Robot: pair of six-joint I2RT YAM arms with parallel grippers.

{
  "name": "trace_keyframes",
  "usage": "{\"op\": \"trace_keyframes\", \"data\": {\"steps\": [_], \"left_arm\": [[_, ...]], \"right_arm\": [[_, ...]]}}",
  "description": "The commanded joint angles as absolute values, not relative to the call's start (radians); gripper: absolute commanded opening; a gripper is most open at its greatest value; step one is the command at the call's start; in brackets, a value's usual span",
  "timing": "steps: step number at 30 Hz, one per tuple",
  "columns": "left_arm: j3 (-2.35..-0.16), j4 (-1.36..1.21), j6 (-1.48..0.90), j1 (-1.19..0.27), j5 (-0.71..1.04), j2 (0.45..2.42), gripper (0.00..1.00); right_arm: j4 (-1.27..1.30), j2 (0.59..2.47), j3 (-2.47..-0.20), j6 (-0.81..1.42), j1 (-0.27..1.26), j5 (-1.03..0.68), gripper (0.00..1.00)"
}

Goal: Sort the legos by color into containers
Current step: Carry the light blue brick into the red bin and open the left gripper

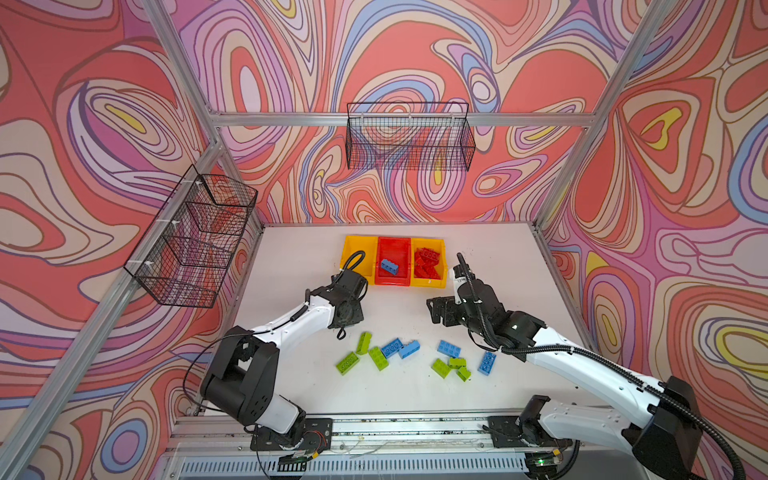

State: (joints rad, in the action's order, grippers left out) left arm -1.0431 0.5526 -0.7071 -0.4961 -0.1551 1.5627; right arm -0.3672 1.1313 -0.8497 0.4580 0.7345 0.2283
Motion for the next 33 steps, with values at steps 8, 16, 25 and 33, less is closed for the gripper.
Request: {"op": "trace_keyframes", "data": {"steps": [8, 16, 25, 33], "left_arm": [[-1.678, 0.696, -0.581, -0.545, -0.15, 1.986, 0.17], [-2.018, 0.76, -0.544, -0.549, -0.13, 2.227, 0.19], [-2.233, 0.84, -0.514, -0.548, -0.1, 2.359, 0.84], [-1.8, 0.603, -0.525, -0.557, -0.074, 2.034, 0.88]], "right_arm": [[-0.4, 1.078, -0.822, 0.462, 0.74, 0.313, 0.97], [-0.433, 1.068, -0.822, 0.469, 0.739, 0.368, 0.98], [-0.462, 1.081, -0.85, 0.476, 0.74, 0.388, 0.98], [-0.461, 1.148, -0.864, 0.492, 0.74, 0.308, 0.98]]}}
